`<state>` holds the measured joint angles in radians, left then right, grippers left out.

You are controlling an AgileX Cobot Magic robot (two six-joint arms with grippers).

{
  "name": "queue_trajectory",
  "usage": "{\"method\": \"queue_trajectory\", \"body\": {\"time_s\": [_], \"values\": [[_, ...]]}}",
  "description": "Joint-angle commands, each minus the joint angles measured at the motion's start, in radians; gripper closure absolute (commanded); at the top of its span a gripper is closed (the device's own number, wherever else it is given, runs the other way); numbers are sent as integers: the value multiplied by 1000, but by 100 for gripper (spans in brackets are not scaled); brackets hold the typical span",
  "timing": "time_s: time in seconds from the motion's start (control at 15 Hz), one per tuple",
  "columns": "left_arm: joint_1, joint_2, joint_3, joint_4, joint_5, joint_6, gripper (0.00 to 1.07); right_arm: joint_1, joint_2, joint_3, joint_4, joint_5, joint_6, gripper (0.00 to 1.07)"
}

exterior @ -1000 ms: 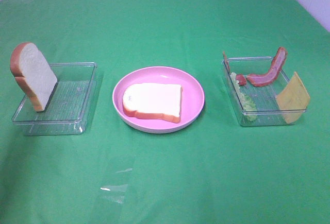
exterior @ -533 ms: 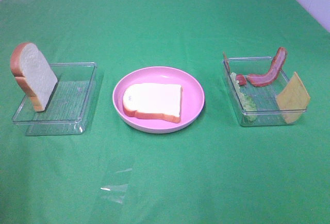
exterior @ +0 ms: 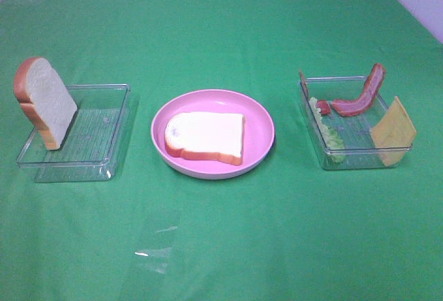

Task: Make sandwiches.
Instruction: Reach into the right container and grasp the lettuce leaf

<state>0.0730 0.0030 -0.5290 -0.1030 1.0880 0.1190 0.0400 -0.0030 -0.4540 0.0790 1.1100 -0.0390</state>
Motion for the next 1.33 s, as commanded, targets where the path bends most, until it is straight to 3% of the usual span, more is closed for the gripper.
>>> {"method": "queue_trajectory", "body": {"time_s": [0.07, 0.33, 0.73, 0.93, 1.13, 1.33], "values": [[0, -26, 10, -21, -10, -7, 7, -7, -31, 1, 0, -3, -1, 12], [0, -28, 13, 33, -14, -100, 7, -7, -27, 1, 14, -3, -1, 12], [0, -23, 13, 35, -15, -110, 7, -7, 64, -30, 34, -13, -1, 12], [0, -23, 13, 35, -15, -110, 7, -7, 389, -160, 75, -12, -1, 12], [0, -23, 13, 35, -15, -110, 7, -7, 830, -383, 83, 14, -7, 12], [0, -23, 13, 35, -15, -110, 7, -7, 1112, -543, 83, 69, -12, 12]]}}
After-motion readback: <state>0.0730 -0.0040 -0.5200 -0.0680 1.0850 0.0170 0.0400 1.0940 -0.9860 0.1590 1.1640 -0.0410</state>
